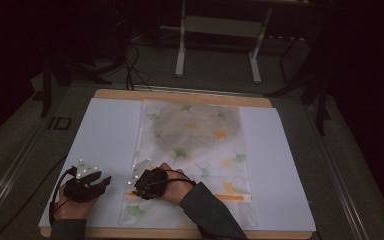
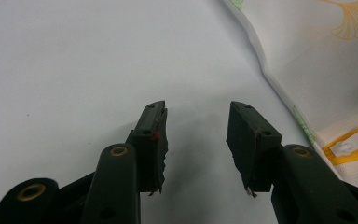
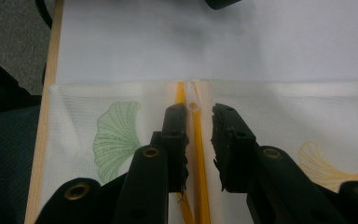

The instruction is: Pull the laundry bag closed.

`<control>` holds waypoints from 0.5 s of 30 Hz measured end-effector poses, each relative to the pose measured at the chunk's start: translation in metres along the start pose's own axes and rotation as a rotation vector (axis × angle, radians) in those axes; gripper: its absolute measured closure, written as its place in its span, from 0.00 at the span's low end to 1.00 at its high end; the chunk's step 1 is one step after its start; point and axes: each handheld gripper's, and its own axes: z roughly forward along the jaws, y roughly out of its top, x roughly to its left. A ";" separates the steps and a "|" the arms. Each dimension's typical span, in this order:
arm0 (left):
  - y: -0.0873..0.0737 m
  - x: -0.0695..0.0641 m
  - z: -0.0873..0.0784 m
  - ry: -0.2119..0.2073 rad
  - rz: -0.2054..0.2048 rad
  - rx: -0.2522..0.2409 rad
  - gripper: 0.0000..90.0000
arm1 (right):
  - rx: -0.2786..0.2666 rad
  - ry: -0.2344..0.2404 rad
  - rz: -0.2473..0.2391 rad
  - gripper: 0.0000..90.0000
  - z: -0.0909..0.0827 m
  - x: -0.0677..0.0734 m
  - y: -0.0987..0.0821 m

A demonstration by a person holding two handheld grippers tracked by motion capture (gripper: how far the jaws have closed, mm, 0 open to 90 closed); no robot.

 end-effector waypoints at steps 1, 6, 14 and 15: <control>0.000 0.000 0.000 0.000 0.000 0.001 0.64 | 0.002 0.003 0.002 0.83 0.001 0.000 0.000; 0.000 0.000 0.000 0.000 0.000 0.001 0.64 | 0.021 0.014 0.000 0.83 0.007 -0.001 0.002; 0.000 0.000 0.001 0.001 -0.001 0.000 0.64 | 0.037 0.032 0.005 0.83 0.016 -0.003 0.004; 0.000 0.000 0.001 0.001 -0.002 0.000 0.64 | 0.042 0.032 0.003 0.83 0.017 -0.004 0.004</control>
